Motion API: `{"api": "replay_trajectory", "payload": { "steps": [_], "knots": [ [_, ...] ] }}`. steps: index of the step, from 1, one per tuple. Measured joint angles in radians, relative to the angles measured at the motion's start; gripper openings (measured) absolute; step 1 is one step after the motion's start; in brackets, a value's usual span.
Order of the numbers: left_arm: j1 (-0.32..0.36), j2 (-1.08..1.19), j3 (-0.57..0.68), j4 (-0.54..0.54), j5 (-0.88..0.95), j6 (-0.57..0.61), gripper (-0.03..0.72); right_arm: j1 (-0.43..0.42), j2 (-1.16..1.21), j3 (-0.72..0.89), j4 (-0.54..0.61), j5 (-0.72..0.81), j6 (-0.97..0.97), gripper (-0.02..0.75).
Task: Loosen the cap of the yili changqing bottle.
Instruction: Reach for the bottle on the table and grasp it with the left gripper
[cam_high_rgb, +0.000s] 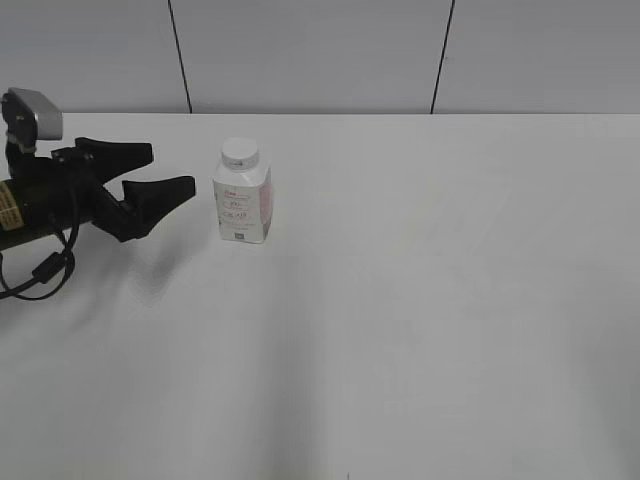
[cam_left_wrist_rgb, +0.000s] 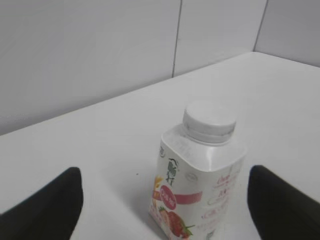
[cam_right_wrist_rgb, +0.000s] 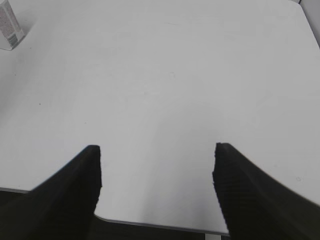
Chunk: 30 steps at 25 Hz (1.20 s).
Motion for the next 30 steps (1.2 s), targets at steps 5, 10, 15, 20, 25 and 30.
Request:
{"api": "replay_trajectory", "payload": {
  "steps": [5,10,15,20,25,30],
  "knots": [
    [0.0,0.08,-0.127,0.153,-0.002,-0.093,0.613,0.0,0.0,0.0,0.0,0.0,0.0,0.553],
    [0.0,0.16,-0.279,0.287,-0.005,-0.183,0.593,0.0,0.0,0.0,0.0,0.0,0.0,0.553],
    [-0.004,0.239,-0.379,0.336,-0.005,-0.22,0.587,0.0,0.0,0.0,0.0,0.0,0.0,0.553],
    [-0.012,0.299,-0.464,0.382,-0.006,-0.222,0.586,0.0,0.0,0.0,0.0,0.0,0.0,0.553],
    [-0.029,0.349,-0.542,0.421,-0.014,-0.222,0.586,0.0,0.0,0.0,0.0,0.0,0.0,0.553],
    [-0.061,0.4,-0.598,0.445,-0.012,-0.222,0.586,0.0,0.0,0.0,0.0,0.0,0.0,0.553]
  ]
}}
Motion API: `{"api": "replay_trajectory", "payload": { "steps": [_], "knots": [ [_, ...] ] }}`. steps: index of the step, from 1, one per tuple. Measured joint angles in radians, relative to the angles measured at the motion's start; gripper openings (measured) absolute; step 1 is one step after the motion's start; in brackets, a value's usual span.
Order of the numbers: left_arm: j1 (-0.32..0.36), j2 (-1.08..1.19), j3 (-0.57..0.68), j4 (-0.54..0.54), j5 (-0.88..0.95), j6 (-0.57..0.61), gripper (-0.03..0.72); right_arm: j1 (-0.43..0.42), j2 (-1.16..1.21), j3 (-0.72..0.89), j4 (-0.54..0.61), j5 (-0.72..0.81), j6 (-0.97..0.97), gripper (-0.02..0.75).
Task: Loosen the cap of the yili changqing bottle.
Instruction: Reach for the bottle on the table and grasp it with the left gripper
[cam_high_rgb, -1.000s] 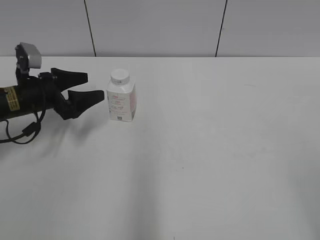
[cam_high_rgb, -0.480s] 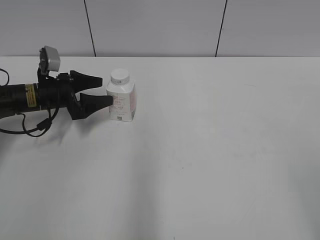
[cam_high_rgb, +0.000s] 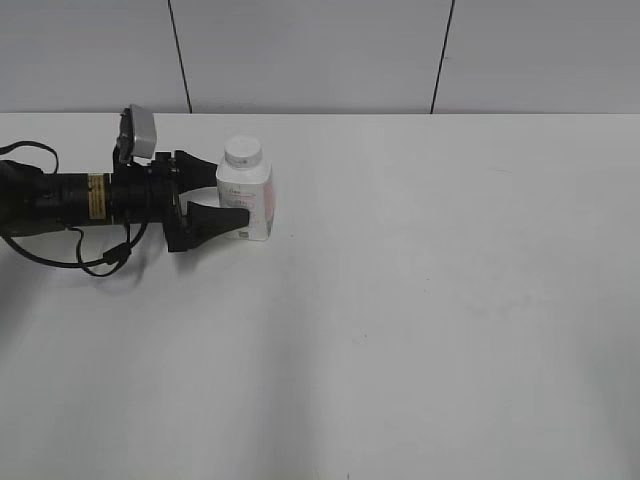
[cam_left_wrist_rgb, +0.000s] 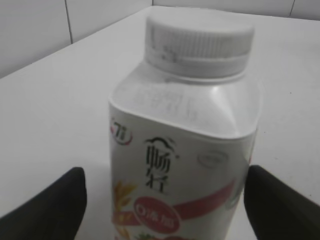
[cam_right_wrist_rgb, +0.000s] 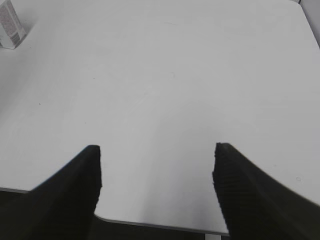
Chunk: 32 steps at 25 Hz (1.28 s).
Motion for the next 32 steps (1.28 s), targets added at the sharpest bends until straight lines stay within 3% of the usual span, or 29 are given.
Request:
{"api": "replay_trajectory", "payload": {
  "steps": [16,24,32],
  "knots": [
    [-0.078,0.05,-0.048,-0.034,0.001,-0.015,0.584,0.0,0.0,0.0,0.0,0.0,0.0,0.553],
    [-0.085,0.05,-0.049,-0.028,0.006,-0.024,0.453,0.0,0.0,0.0,0.0,0.0,0.0,0.553],
    [-0.085,0.05,-0.049,-0.008,-0.001,-0.025,0.448,0.0,0.0,0.0,0.0,0.0,0.0,0.553]
  ]
}}
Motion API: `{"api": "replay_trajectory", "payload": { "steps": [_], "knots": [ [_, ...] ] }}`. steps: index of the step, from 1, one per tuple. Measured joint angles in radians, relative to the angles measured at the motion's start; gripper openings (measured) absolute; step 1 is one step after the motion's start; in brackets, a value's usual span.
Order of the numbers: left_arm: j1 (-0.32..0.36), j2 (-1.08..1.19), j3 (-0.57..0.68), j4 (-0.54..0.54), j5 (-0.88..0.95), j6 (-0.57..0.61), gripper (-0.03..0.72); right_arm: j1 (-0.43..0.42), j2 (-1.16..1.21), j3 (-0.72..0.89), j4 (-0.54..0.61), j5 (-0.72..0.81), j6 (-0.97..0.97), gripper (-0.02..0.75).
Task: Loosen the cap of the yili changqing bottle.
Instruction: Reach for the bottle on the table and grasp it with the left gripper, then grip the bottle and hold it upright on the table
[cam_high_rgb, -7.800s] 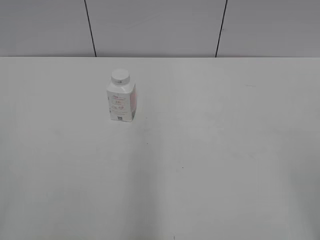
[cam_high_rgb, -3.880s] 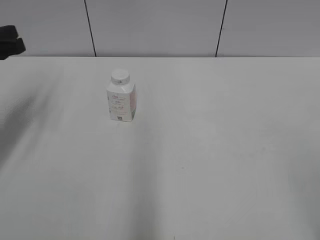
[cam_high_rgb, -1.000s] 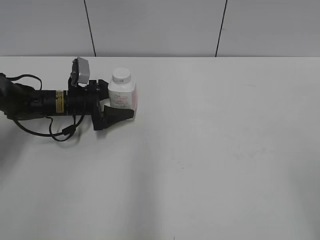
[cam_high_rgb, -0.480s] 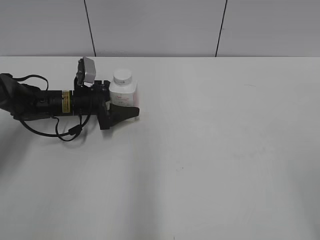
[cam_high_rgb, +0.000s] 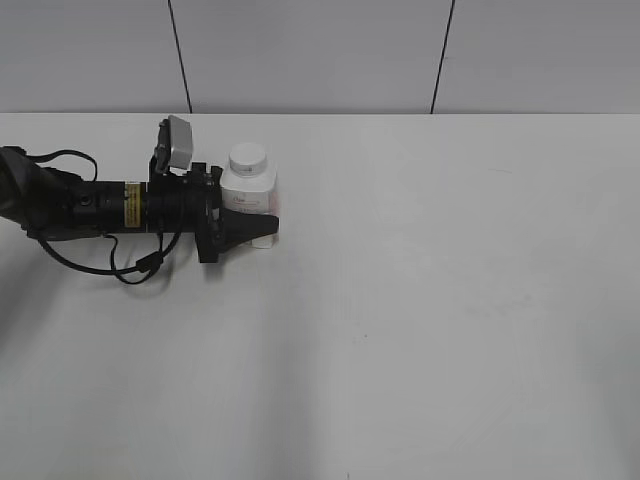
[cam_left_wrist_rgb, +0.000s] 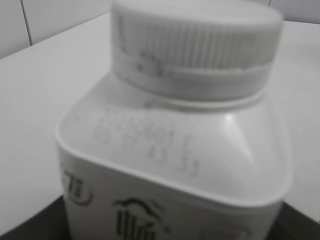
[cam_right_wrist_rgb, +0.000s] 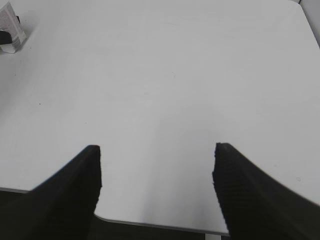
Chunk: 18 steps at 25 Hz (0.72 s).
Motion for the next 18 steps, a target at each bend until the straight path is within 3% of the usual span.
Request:
{"api": "replay_trajectory", "payload": {
  "steps": [18],
  "knots": [
    [-0.017,-0.033,0.001,-0.009,0.032,-0.011,0.441,0.0,0.0,0.0,0.0,0.0,0.0,0.553]
  ]
}}
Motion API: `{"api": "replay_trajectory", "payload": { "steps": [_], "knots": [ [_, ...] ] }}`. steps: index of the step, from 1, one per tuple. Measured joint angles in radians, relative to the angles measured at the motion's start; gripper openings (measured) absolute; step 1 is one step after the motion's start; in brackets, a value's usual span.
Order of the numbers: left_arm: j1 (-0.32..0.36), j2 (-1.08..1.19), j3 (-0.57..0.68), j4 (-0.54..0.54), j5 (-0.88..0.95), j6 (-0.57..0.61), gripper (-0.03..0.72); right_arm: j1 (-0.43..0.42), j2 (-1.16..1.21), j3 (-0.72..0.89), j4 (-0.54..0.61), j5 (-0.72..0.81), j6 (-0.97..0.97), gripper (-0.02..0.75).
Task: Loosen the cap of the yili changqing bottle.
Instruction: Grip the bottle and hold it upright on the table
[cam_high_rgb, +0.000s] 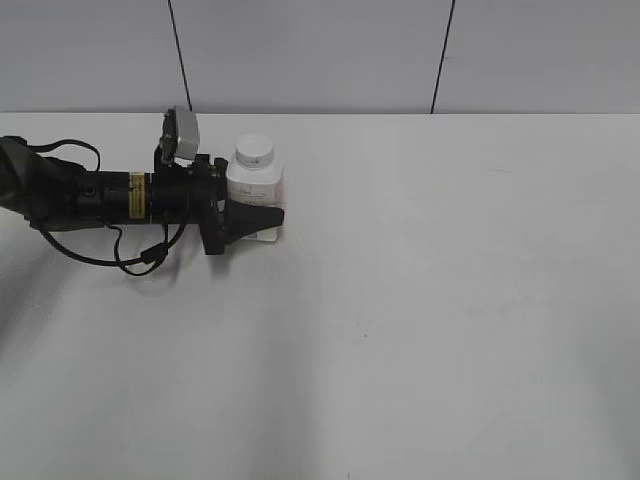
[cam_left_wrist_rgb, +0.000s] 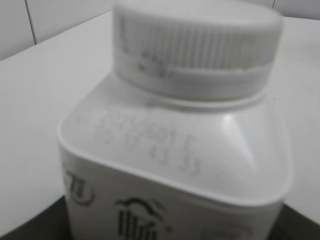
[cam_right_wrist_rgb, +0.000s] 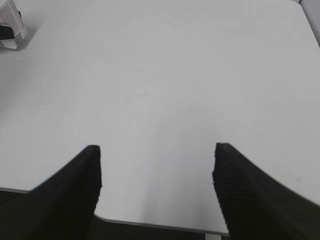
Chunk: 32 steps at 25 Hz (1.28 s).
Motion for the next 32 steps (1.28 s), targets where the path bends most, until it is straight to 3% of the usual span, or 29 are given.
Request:
{"api": "replay_trajectory", "payload": {
  "steps": [10,16,32],
  "knots": [
    [-0.125,-0.012,0.0,-0.003,-0.001,-0.038,0.439,0.0,0.0,0.0,0.0,0.0,0.0,0.553],
    [-0.182,-0.011,0.0,-0.027,-0.001,-0.042,0.439,0.0,0.0,0.0,-0.144,0.0,-0.004,0.553],
    [-0.206,0.047,0.0,-0.063,-0.024,-0.04,0.436,0.0,0.0,-0.001,-0.15,-0.013,0.021,0.553]
  ]
}}
